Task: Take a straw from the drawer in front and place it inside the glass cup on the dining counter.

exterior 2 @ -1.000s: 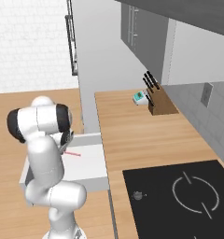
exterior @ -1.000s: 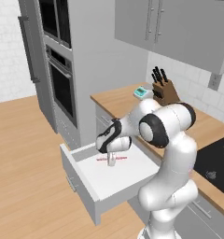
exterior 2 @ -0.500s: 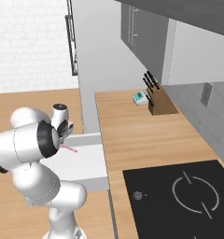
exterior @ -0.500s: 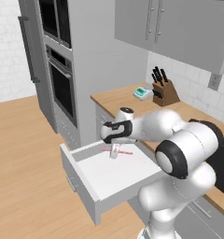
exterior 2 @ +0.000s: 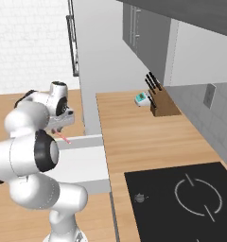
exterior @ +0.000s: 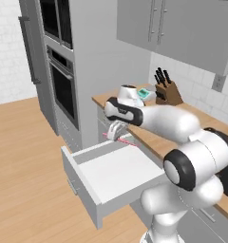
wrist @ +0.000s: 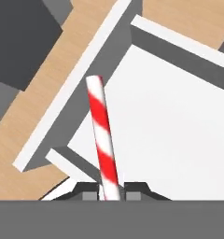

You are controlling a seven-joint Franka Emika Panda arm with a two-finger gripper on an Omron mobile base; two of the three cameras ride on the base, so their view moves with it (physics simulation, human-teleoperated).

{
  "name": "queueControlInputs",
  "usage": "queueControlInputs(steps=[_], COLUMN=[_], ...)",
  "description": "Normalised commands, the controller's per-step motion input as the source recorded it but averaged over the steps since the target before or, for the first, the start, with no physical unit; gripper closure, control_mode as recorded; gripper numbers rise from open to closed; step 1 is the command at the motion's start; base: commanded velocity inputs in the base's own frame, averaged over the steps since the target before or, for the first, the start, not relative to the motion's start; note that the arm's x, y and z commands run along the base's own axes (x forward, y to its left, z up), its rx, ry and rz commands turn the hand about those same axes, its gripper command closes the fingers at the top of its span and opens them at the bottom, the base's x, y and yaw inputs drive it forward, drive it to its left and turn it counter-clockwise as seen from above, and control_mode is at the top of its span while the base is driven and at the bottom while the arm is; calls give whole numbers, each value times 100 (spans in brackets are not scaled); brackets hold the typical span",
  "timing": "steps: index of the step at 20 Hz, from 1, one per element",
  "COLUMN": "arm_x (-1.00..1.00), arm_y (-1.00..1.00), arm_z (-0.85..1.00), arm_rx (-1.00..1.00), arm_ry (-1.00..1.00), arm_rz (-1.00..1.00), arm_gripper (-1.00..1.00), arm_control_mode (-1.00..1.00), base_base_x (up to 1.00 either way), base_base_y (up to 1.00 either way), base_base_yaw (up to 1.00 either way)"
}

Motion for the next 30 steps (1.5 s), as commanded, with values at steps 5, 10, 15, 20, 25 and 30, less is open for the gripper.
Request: queueControlInputs(steps=[5,10,15,20,25,30], arm_x=[-32,-50,-5,-3,0,0], arm_y=[-19,-23,0,0,0,0], arm_z=[99,41,1,-1,0,0], arm_rx=[0,-3,-13,-9,0,0], arm_ry=[20,1,-2,-5,0,0], arm_rz=[-37,-37,-24,-14,0,0], arm_gripper=[100,100,100,100,100,100], arm_control_mode=[-100,-100,-100,100,100,100], base_base_x=[0,0,0,-14,-100,-100], base_base_y=[0,0,0,0,24,96], base_base_yaw=[0,0,0,-3,-12,6])
